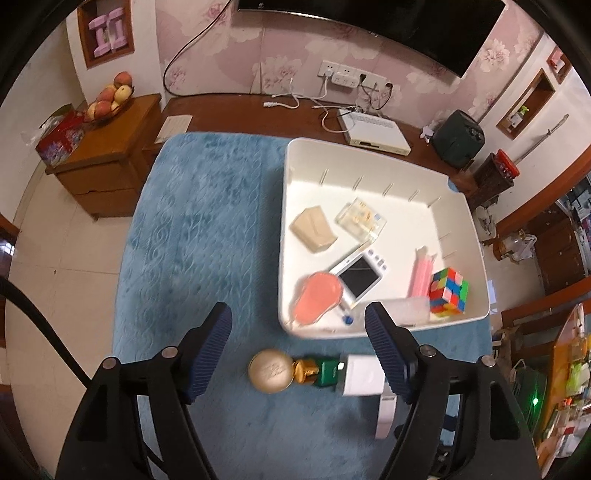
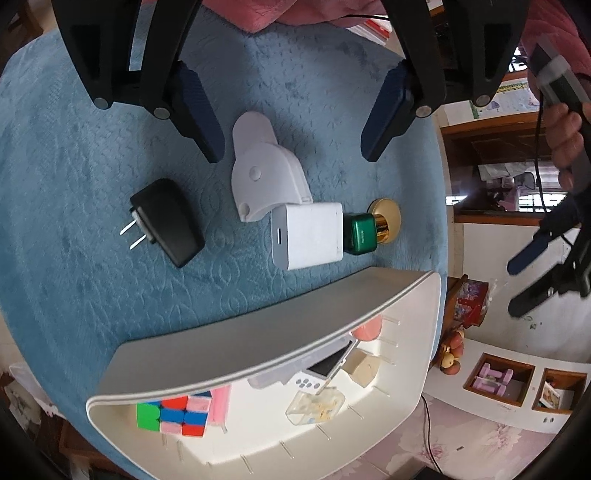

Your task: Organize rigid objects

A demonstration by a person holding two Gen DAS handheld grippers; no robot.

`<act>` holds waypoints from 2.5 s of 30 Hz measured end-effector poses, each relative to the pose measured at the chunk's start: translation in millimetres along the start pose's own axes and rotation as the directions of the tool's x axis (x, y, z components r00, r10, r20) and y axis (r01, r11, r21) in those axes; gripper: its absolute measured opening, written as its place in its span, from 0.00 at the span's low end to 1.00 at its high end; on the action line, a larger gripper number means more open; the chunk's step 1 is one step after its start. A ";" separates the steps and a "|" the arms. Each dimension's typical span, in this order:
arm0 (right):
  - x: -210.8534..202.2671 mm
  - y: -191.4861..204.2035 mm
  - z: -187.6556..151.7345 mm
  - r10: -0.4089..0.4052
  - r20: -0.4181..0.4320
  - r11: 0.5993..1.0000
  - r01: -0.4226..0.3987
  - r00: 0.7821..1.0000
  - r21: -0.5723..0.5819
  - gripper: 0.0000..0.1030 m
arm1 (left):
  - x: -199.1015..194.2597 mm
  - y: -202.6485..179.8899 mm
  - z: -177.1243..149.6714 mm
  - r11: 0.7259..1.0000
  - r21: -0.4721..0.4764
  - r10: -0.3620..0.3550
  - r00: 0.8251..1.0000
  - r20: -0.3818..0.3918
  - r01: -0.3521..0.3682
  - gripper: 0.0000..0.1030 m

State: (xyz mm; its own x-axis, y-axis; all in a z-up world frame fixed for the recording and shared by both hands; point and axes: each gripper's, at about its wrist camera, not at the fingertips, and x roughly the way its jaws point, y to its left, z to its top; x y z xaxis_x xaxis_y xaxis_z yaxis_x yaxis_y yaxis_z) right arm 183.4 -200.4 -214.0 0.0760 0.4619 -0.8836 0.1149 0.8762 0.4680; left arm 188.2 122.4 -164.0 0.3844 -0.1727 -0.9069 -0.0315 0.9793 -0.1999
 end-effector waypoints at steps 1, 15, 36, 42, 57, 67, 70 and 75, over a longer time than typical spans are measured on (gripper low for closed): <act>0.5 -0.7 -0.5 0.008 -0.003 1.000 -0.008 1.000 0.002 0.75 | -0.9 1.9 -2.9 1.000 -0.003 0.003 1.000 -0.002 -0.003 0.75; -0.1 -39.0 -17.6 0.168 -0.073 0.974 -0.155 0.983 0.164 0.78 | -10.7 1.9 -58.5 0.981 0.071 0.183 0.980 -0.076 -0.178 0.75; 12.3 -98.7 -47.6 0.437 0.014 0.650 -0.326 0.899 0.687 0.89 | 21.9 -5.6 -84.0 0.912 0.365 0.264 0.950 -0.169 -0.189 0.78; 26.7 -103.4 -60.8 0.401 0.125 0.492 -0.328 0.908 0.807 0.95 | 56.7 3.8 -75.3 0.923 0.377 0.196 0.939 -0.283 -0.079 0.80; 49.0 -111.4 -65.0 0.331 0.241 0.232 -0.326 0.912 0.916 0.98 | 123.3 -5.4 -66.7 0.876 0.482 0.191 0.913 -0.360 0.007 0.83; 64.7 -107.1 -64.7 0.323 0.191 0.184 -0.260 0.927 0.948 0.98 | 146.4 -13.4 -73.2 0.855 0.519 0.209 0.909 -0.361 0.009 0.83; 71.0 -103.8 -64.3 0.322 0.151 0.187 -0.219 0.935 0.958 0.98 | 152.5 -15.9 -76.2 0.843 0.538 0.220 0.909 -0.354 0.006 0.83; 71.2 -99.1 -64.0 0.306 0.127 0.188 -0.191 0.944 0.963 0.95 | 159.2 -20.6 -80.9 0.838 0.546 0.216 0.910 -0.353 0.013 0.83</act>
State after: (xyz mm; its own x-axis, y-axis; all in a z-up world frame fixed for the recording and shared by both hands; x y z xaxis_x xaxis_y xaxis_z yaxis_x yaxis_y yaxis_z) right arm 114.1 -245.6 -324.1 0.2327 0.6865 -0.6889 0.9614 -0.0553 0.2697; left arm 175.4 66.2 -334.3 0.0170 0.0168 -0.9997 0.4823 0.8757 0.0229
